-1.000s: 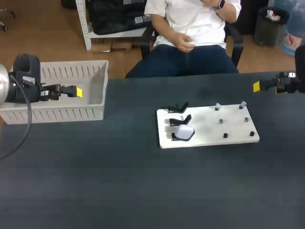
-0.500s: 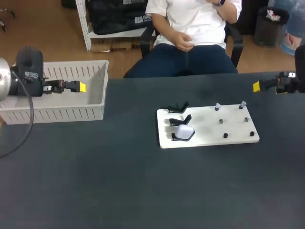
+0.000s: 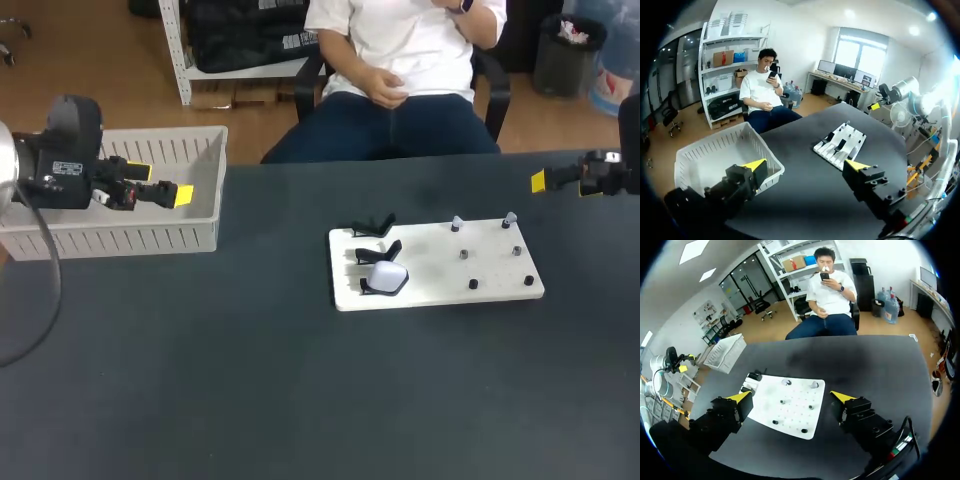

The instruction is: Pick up each earbud case from the left stands, insert the matching earbuds, close the lid, and place the case in the box.

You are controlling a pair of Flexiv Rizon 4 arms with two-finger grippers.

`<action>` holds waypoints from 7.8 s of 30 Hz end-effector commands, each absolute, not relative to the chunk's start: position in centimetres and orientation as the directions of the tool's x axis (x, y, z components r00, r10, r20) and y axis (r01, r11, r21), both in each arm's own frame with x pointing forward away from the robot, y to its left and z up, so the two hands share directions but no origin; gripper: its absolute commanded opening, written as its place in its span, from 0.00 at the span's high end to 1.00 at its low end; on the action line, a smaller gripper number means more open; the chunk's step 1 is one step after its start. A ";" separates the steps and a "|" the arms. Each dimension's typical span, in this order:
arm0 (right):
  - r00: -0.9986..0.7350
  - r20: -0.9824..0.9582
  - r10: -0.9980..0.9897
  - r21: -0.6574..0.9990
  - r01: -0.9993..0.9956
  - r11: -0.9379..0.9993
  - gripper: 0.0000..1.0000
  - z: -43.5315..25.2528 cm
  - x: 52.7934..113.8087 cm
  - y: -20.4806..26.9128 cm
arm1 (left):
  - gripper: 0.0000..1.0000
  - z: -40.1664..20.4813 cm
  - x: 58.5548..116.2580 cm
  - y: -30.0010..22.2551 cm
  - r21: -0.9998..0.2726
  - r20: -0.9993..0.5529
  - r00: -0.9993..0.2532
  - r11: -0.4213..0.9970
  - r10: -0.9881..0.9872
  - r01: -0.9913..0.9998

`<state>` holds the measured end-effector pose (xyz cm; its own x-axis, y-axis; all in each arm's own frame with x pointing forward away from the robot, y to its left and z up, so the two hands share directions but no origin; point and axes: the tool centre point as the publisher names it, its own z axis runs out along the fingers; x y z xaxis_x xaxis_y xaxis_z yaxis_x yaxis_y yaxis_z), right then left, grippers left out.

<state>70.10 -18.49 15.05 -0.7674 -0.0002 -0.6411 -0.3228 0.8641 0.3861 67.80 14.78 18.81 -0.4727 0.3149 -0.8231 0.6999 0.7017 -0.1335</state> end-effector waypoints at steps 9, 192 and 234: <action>-0.767 -0.642 -0.001 0.385 -0.323 0.864 0.00 15.0 70.1 -18.5 | 0.00 18.6 67.6 15.6 0.058 -0.981 0.023 0.182 0.192 0.981; -0.767 -0.642 -0.001 0.385 -0.323 0.864 0.00 15.0 70.1 -18.5 | 1.00 1.2 65.8 -11.7 -0.060 -0.864 -0.117 0.131 0.490 0.990; -0.770 -0.623 -0.135 0.365 -0.439 0.821 0.00 14.1 67.2 -12.6 | 1.00 12.7 70.8 -15.6 0.163 -0.923 0.114 0.104 0.369 0.981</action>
